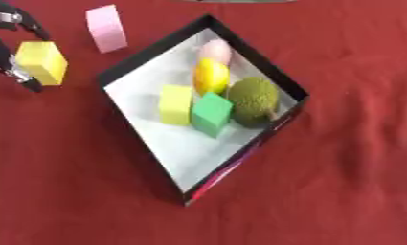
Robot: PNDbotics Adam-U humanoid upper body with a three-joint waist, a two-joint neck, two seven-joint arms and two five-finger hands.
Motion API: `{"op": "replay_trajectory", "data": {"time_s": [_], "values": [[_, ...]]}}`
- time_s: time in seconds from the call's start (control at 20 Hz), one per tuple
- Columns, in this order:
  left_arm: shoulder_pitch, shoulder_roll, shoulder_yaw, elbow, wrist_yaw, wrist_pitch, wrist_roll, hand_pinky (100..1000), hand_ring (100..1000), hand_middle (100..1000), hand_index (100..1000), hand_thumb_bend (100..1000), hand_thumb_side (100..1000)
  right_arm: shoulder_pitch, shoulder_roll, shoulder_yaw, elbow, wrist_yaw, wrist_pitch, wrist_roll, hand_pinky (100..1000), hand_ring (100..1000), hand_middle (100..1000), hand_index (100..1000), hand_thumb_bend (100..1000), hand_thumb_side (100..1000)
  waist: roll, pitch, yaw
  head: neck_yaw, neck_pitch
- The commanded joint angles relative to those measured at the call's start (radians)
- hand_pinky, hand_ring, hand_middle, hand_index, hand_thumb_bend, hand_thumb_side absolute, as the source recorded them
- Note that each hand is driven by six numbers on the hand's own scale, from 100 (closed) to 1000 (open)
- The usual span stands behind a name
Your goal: Pick up objects on the table and place them in the box.
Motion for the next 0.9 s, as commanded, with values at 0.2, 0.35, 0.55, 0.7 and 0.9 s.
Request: {"op": "replay_trajectory", "data": {"time_s": [0.2,0.35,0.55,0.7,0.9], "values": [[-0.024,0.022,0.02,0.006,-0.027,-0.017,-0.012,926,947,826,852,763,285,-0.003,-0.006,-0.001,-0.02,0.023,0.011,-0.003,938,657,630,872,100,504,0.001,-0.015,-0.001,0.007,-0.018],[-0.024,0.023,0.03,0.009,-0.026,-0.008,-0.008,915,938,816,841,703,167,-0.001,0.0,-0.001,-0.02,0.032,0.012,-0.005,938,657,630,873,100,503,0.0,-0.013,-0.001,0.009,-0.017],[-0.026,0.02,0.035,0.013,-0.026,0.008,0.0,899,926,803,831,638,100,-0.003,0.005,0.0,-0.02,0.041,0.017,-0.005,938,657,630,873,100,504,0.0,-0.011,-0.002,0.015,-0.021],[-0.026,0.015,0.035,0.015,-0.028,0.019,0.014,879,908,781,814,593,100,-0.003,0.008,0.001,-0.02,0.046,0.02,-0.004,938,657,631,873,100,504,0.0,-0.01,-0.003,0.014,-0.021],[-0.026,0.011,0.031,0.02,-0.044,0.032,0.035,794,814,659,699,542,100,0.0,0.01,0.0,-0.02,0.05,0.019,-0.006,939,658,631,873,100,502,0.0,-0.01,-0.006,0.015,-0.018]]}}
